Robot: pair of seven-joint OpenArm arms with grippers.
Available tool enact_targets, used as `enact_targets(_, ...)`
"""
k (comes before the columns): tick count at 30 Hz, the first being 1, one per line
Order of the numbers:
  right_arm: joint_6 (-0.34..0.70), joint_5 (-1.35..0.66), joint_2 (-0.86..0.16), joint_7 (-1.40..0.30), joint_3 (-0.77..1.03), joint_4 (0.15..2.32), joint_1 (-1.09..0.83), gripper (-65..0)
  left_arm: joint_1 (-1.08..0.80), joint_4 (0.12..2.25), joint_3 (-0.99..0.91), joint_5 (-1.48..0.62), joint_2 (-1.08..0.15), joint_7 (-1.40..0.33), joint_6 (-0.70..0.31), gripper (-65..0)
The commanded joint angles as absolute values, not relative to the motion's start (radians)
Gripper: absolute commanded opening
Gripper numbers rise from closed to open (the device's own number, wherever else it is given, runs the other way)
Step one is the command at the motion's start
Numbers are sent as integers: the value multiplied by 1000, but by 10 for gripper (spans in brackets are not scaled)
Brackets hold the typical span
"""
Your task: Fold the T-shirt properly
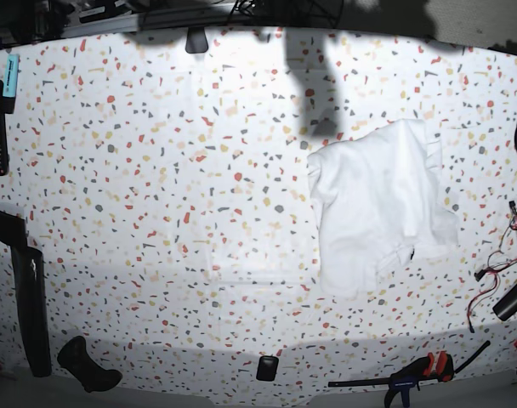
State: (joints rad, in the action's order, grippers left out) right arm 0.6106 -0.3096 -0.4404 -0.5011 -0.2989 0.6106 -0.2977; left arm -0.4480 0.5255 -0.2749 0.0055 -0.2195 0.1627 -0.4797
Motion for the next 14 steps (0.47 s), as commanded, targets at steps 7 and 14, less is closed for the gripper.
enact_targets(7, 495, -260, -401, -300, -323, 599, -302, -362, -443, 530, -278, 0, -233, 155, -446, -345)
enact_targets(14, 487, -262, -391, -240, -323, 574, -302, -362, -443, 530, -278, 0, -231, 154, -429, -345)
